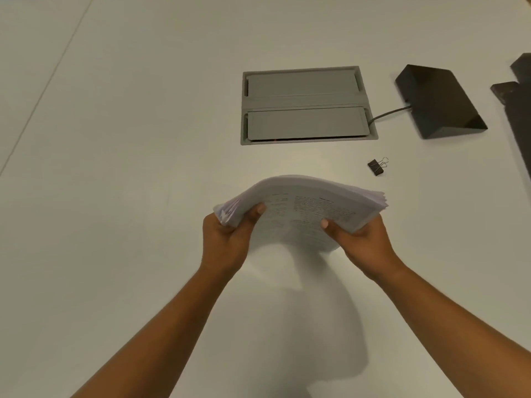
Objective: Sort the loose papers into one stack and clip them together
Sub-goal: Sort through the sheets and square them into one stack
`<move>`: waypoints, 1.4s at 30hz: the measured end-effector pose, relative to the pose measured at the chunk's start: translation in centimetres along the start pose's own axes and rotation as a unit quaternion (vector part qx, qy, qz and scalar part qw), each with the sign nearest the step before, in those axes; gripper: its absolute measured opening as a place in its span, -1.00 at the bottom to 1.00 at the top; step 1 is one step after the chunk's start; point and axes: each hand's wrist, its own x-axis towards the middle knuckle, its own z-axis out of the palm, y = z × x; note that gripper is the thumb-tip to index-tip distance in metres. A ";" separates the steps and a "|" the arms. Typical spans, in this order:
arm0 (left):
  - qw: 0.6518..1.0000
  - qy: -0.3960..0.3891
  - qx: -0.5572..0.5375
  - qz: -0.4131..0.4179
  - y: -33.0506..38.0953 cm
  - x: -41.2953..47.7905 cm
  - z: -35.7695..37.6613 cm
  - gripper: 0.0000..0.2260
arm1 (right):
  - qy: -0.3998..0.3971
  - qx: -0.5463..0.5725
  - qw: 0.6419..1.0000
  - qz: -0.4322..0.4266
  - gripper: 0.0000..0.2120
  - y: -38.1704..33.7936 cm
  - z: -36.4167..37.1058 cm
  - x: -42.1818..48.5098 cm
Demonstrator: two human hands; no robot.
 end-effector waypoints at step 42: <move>0.976 -0.043 -0.104 -0.187 -5.4 10.5 2.0 -0.80 | -0.202 0.019 0.930 0.306 -0.57 8.2 -4.7 5.2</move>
